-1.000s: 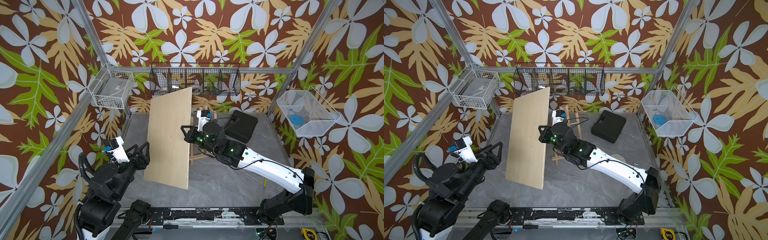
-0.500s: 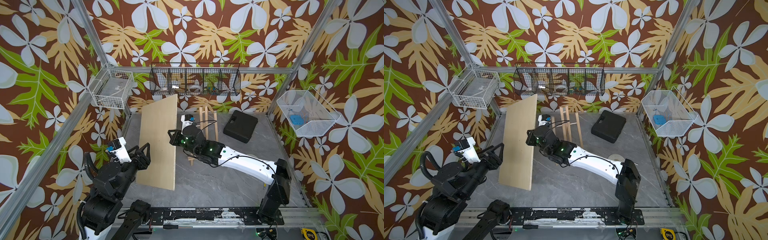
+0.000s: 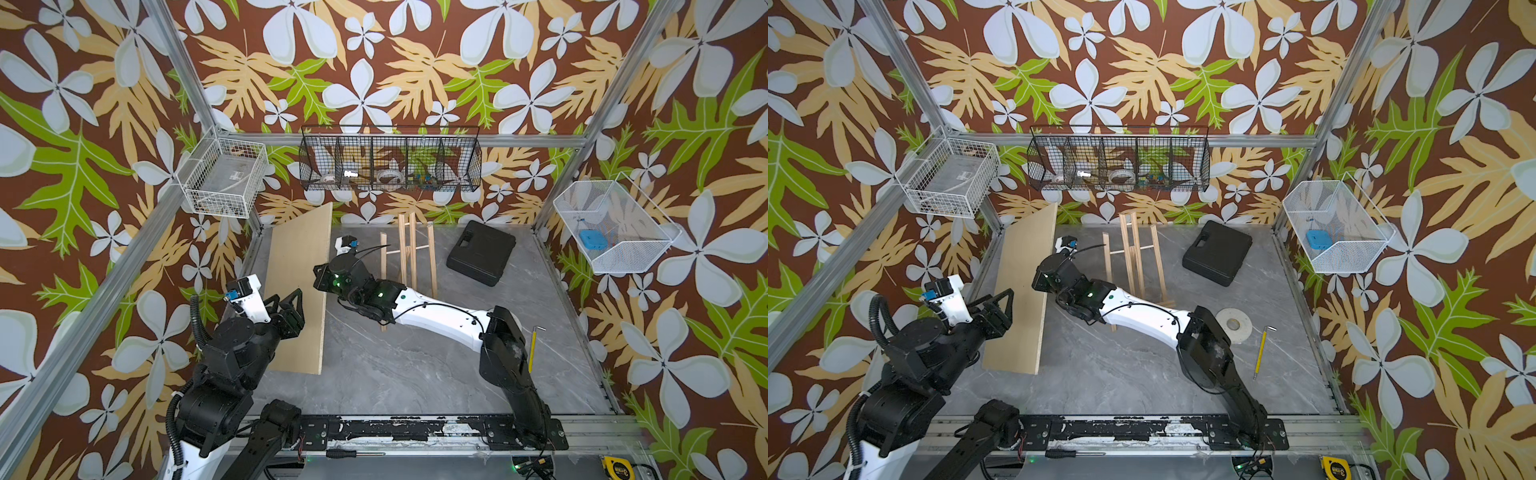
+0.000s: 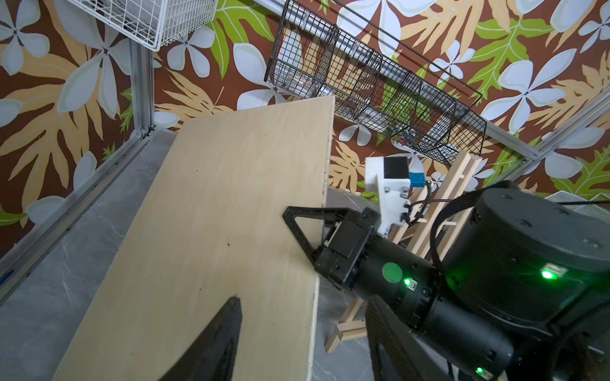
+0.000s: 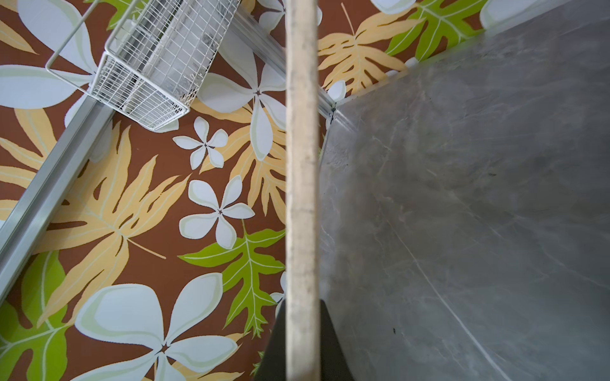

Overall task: Disassemble the easel
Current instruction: Place the drawing board at the center of the board.

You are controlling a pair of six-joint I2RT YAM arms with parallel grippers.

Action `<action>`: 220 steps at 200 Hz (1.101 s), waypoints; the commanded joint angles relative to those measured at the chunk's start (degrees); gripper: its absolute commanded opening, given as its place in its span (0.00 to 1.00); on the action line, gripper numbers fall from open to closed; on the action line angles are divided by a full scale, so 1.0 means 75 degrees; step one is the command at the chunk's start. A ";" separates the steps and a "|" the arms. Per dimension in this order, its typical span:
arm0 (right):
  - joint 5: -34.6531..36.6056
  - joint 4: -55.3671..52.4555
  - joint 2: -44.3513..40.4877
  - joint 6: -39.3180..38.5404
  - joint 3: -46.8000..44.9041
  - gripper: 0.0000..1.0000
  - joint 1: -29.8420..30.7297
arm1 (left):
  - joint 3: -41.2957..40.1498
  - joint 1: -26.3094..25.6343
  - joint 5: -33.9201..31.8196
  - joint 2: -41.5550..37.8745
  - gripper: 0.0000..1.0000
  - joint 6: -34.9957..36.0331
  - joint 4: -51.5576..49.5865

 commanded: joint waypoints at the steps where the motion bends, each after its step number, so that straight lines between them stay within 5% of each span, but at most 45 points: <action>1: -0.0261 0.1158 0.0355 0.0333 0.0475 0.00 0.0006 | -0.0157 -0.0005 -0.0249 -0.0027 0.62 -0.0125 0.0121; 45: -0.0379 0.1325 0.0838 0.0677 0.0346 0.00 -0.0027 | -0.0683 -0.0008 -0.0723 -0.0173 0.62 -0.0325 0.0500; 150: -0.0626 0.1618 0.1775 0.0931 0.0031 0.00 -0.0380 | -0.0849 0.0770 0.0324 0.0627 0.64 -0.0333 0.1379; 220: -0.0899 0.0915 0.2623 0.0694 0.0937 0.14 -0.0538 | -0.1354 0.0769 0.0180 0.0324 0.65 -0.0328 0.1299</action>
